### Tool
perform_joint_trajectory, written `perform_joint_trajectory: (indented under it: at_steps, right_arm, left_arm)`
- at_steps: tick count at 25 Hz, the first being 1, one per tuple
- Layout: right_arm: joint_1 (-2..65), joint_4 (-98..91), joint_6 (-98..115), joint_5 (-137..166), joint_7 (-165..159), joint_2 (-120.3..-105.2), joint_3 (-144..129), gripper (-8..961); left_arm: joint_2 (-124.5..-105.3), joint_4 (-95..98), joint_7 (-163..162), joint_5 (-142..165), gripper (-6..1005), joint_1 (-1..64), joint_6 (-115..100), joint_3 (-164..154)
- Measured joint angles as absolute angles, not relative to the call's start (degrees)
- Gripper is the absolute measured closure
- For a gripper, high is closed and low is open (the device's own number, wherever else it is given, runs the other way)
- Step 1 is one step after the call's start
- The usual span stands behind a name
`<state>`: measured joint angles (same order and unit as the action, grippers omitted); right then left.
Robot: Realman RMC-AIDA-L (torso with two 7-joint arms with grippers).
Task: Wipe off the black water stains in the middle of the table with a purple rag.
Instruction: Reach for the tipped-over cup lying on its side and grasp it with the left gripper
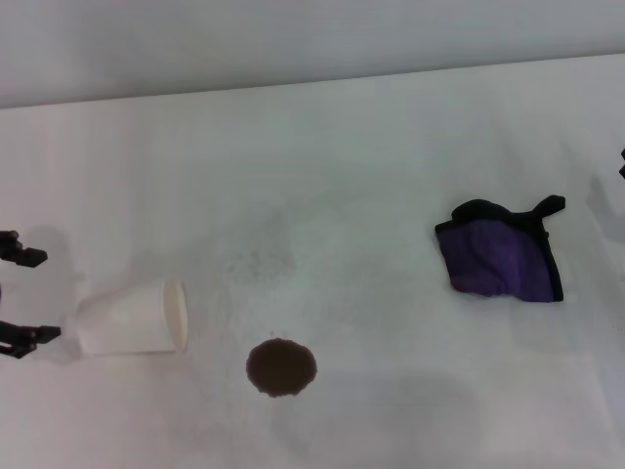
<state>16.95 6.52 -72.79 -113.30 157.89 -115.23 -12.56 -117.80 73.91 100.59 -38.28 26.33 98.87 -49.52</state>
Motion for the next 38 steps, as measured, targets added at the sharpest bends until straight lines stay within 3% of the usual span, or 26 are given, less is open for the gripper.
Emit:
perform_joint_trajectory:
  at_steps: [38]
  right_arm:
    - [16.9,6.1,-75.5,-114.2,157.8,-115.13,-12.5,99]
  left_arm:
    - [-118.90,55.0,111.0,-41.0,111,30.6,86.7,-56.1]
